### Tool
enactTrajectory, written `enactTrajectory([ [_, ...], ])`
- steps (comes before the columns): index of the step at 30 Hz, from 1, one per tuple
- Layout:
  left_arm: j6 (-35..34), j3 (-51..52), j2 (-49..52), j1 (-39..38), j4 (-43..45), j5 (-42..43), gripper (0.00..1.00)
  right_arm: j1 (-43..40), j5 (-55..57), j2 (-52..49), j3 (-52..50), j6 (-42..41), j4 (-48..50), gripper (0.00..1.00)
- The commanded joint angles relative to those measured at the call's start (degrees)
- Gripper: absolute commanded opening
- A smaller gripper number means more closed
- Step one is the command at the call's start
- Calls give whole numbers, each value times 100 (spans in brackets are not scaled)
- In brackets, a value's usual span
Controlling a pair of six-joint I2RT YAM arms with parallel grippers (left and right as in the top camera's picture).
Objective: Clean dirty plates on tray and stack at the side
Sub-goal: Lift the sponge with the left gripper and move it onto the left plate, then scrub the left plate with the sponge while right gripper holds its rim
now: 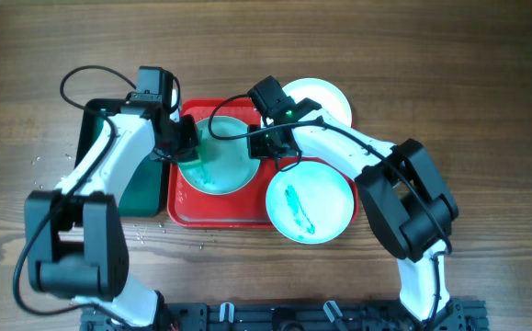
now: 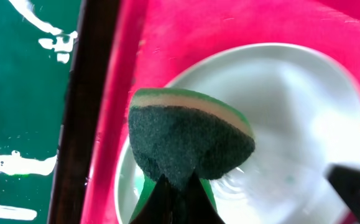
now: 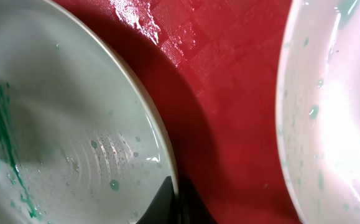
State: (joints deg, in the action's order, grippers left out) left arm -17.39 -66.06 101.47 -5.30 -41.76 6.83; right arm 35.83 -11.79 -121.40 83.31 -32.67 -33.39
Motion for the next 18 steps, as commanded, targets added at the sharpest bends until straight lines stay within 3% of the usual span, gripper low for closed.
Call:
enactTrajectory([
  [1,-413,-31,535,-9,122,-330,4,-46,-11,96,48,103,-7,4],
  [10,-391,-26,1193,-758,761,70,4,-46,-26,87,48,107,44,4],
  [14,691,-26,1202,-951,680,1679,4,-46,-28,87,48,116,44,4],
  [18,820,-39,1161,-717,415,1799,4,-46,-28,87,48,114,50,4],
])
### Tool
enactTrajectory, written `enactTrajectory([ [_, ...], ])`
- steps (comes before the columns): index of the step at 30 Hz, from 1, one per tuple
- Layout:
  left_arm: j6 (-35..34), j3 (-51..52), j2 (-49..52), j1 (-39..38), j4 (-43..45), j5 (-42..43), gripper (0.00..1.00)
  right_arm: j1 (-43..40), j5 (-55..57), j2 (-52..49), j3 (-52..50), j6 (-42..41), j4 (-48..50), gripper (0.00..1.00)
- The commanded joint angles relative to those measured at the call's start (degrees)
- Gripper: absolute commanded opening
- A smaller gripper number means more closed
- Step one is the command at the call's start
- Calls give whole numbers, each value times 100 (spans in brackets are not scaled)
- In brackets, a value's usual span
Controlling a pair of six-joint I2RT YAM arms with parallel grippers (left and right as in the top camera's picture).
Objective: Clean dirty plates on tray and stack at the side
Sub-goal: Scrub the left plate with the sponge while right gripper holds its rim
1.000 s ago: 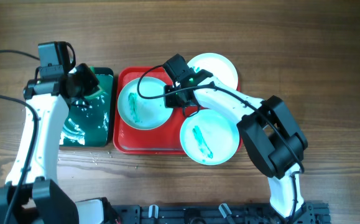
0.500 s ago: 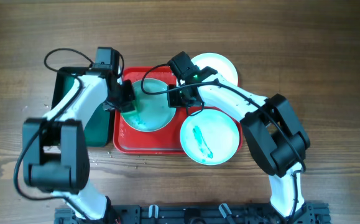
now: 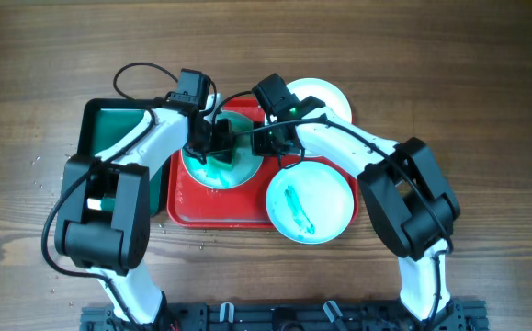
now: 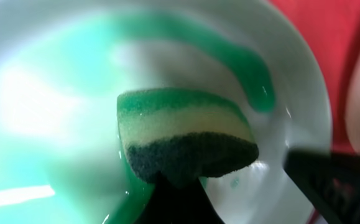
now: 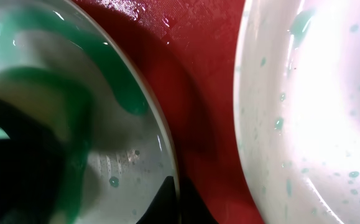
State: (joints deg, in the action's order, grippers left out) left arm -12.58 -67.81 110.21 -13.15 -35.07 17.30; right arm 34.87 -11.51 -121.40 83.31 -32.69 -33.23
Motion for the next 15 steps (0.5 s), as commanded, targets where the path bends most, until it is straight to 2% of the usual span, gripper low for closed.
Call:
enactTrajectory([
  [1,334,136,251,160,-286,754,4,50,-57,87,48,116,52,4],
  [3,219,92,39,448,-540,636,4,50,-57,87,48,111,87,4],
  [7,-896,83,-444,649,-1084,-876,4,50,-55,87,48,114,90,4],
  [9,-1005,83,-483,579,-1051,-1241,4,50,-55,87,48,103,109,4],
  [12,-1257,212,-444,380,-643,-2090,4,50,-55,87,48,105,109,5],
  [15,-1255,492,-444,186,214,-2146,4,50,-55,87,48,107,114,4],
])
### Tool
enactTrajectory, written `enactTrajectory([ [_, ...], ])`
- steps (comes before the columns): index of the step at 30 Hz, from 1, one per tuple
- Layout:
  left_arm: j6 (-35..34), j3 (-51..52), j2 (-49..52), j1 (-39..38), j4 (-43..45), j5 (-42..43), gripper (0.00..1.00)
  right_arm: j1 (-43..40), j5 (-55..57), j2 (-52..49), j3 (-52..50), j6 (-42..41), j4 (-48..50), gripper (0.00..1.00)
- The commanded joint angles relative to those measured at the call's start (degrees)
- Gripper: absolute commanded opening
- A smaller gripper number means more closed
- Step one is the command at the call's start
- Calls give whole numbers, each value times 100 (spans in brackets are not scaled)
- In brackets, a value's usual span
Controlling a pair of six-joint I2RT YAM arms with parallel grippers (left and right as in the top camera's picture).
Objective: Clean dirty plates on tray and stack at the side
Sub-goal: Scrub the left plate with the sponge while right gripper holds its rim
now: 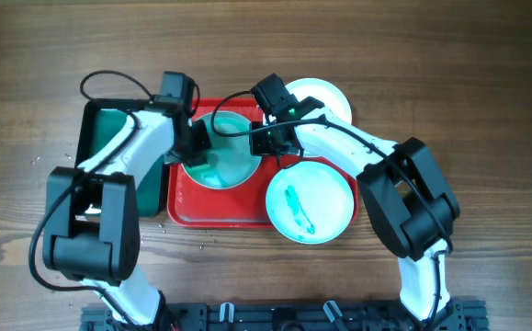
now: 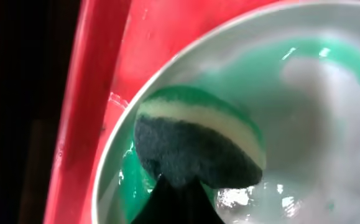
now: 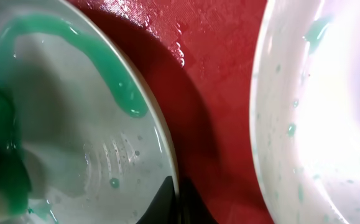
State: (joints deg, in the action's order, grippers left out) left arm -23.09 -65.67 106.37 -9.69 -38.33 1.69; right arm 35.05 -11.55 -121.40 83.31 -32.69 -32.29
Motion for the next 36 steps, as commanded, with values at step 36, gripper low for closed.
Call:
enactTrajectory([
  [36,-273,385,-61,-192,949,-2168,4,-289,-1285,74,-319,122,256,4],
])
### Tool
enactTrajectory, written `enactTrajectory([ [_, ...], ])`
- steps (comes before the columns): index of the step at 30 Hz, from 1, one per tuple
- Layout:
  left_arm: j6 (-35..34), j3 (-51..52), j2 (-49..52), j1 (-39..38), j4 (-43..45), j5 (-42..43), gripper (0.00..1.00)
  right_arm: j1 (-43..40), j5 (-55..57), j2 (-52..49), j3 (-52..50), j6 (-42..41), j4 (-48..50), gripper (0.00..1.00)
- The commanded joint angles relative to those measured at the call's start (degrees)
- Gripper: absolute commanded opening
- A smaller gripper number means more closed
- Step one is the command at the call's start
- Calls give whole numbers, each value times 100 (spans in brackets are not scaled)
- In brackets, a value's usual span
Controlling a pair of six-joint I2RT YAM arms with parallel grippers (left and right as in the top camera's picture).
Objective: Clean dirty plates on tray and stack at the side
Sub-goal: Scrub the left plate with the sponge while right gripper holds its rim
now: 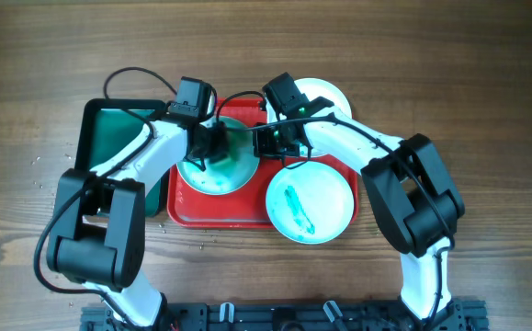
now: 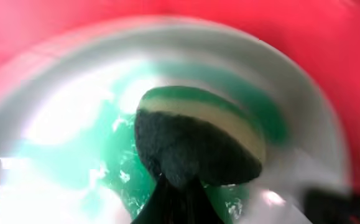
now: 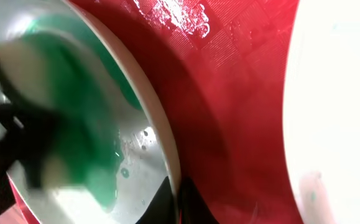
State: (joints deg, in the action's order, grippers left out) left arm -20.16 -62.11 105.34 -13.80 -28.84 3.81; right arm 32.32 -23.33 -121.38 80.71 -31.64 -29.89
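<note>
A white plate smeared with green soap [image 1: 218, 165] lies on the red tray [image 1: 247, 207]. My left gripper [image 1: 212, 147] is shut on a green, yellow and dark sponge [image 2: 198, 140] pressed onto that plate [image 2: 61, 124]. My right gripper [image 1: 267, 140] is shut on the plate's right rim [image 3: 167, 155], one finger inside and one outside. A second plate with a green streak [image 1: 310, 202] overlaps the tray's right front corner. A white plate [image 1: 325, 97] sits behind the tray at the right.
A dark tub of green water [image 1: 109, 138] stands left of the tray. Bare wooden table [image 1: 486, 110] surrounds everything. The arms' bases stand at the front edge [image 1: 275, 317].
My left gripper with the sponge has moved from the plate's left edge toward its upper middle. The right gripper, still shut on the rim, has shifted slightly toward the back right.
The sponge first sat at the plate's left edge by the tub, the plate only lightly soiled. Then it was in the middle with green soap spread. Then back at the left edge, now in the middle again. My right gripper stayed on the rim throughout.
</note>
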Motion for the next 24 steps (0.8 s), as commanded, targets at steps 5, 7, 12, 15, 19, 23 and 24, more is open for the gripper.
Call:
enactTrajectory([
  [5,-581,28,42,195,-824,-1467,4,-15,-103,72,-59,17,26,4],
  [7,-557,28,42,72,-1412,-807,4,-15,-85,72,-59,17,28,4],
  [12,1163,28,42,-175,-1705,1941,4,-15,-87,72,-59,17,28,4],
  [15,997,28,42,-186,-918,2247,4,-15,-85,72,-59,17,33,4],
  [19,433,184,50,-210,107,1591,4,-15,-87,72,-61,17,31,4],
  [23,37,286,216,-205,509,-127,4,-15,-85,72,-59,22,42,4],
  [24,-459,286,247,-205,455,-1300,4,-15,-85,72,-59,22,50,4],
])
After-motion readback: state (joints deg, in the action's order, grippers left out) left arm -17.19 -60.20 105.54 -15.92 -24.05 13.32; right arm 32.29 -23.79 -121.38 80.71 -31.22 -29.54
